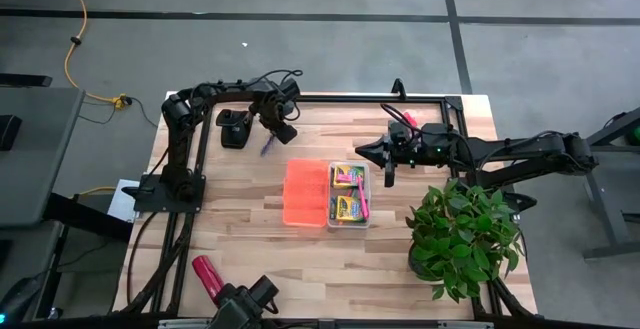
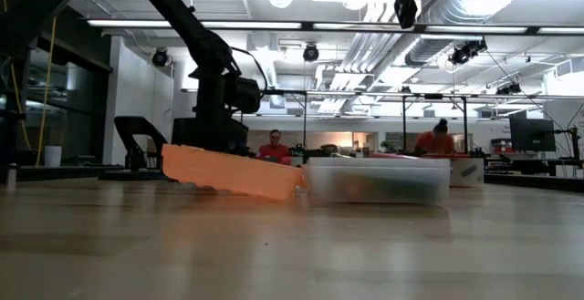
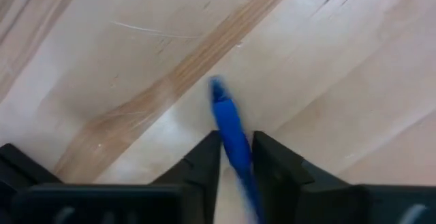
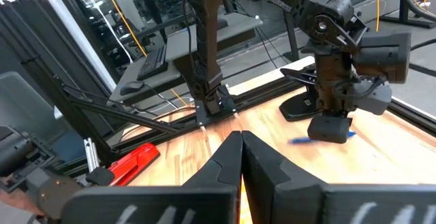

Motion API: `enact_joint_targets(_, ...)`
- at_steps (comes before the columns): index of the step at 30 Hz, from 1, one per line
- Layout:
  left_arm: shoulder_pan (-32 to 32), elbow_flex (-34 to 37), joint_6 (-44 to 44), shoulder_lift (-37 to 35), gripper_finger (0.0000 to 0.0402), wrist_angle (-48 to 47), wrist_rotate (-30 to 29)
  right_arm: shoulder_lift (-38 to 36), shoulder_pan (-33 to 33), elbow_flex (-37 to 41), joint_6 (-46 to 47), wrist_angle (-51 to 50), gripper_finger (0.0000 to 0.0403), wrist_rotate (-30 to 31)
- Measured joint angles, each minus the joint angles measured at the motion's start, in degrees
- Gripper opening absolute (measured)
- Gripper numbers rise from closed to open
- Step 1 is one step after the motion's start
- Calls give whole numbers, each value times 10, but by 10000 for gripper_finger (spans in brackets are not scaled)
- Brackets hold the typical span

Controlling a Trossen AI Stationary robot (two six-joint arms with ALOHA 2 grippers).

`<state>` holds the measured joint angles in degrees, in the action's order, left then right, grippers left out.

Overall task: Pack school essentials
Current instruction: Put the blue pen in the supply box

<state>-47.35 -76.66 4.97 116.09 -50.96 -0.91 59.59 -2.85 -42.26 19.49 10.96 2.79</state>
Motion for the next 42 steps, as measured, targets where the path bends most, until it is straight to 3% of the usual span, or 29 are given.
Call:
enact_joint_targets(4,4,0,0,0,24,-1,-6,0,0,0,0,0,0,0)
enact_joint_targets(7,6,0,0,0,10,-1,-8,0,0,0,0,0,0,0)
enact_joint_targets(14,10,0,0,1,32,0,-11,0,0,0,0,0,0,-4)
enact_joint_targets(29,9,0,-12,1,28,-4,-3,0,0,0,0,0,0,-4)
enact_joint_targets(35,5,-43,-41,7,23,-76,8,0,0,0,-3,0,0,-4)
enact_joint_targets(42,4,-120,-46,-46,24,-89,46,0,0,0,-15,0,0,-4)
